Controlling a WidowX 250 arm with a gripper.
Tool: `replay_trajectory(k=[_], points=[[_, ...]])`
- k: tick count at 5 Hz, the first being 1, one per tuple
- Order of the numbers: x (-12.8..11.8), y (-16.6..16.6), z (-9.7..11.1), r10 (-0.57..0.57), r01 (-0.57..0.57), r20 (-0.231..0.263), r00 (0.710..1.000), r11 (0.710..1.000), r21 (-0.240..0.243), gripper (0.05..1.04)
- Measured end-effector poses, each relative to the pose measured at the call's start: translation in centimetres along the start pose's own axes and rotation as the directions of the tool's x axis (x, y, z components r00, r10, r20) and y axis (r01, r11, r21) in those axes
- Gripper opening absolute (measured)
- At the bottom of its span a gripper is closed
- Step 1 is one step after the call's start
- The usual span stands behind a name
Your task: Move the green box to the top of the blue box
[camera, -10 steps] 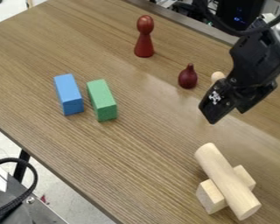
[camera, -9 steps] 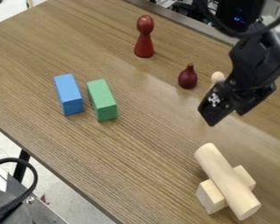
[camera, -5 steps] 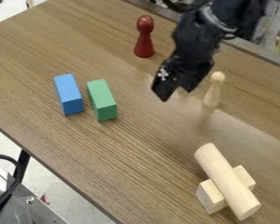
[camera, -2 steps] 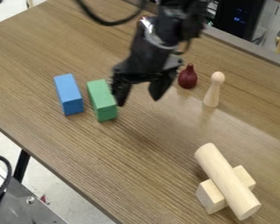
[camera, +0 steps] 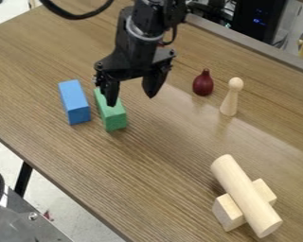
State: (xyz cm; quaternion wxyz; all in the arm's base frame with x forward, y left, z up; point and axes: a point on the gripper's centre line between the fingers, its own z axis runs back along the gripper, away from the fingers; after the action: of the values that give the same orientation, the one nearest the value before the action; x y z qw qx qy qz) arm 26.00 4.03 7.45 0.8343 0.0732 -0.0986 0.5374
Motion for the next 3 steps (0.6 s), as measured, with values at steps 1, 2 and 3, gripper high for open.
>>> replay_trajectory(k=[1, 2, 3], points=[[0.6, 0.3, -0.2, 0.027, -0.027, -0.002, 1.000, 1.000, 0.003, 1.001], [1.2, 1.1, -1.3, 0.045, -0.044, -0.023, 0.999, 0.998, 0.042, 1.001], [1.9, 1.8, -1.8, 0.068, -0.066, -0.035, 0.997, 0.996, 0.058, 1.001]])
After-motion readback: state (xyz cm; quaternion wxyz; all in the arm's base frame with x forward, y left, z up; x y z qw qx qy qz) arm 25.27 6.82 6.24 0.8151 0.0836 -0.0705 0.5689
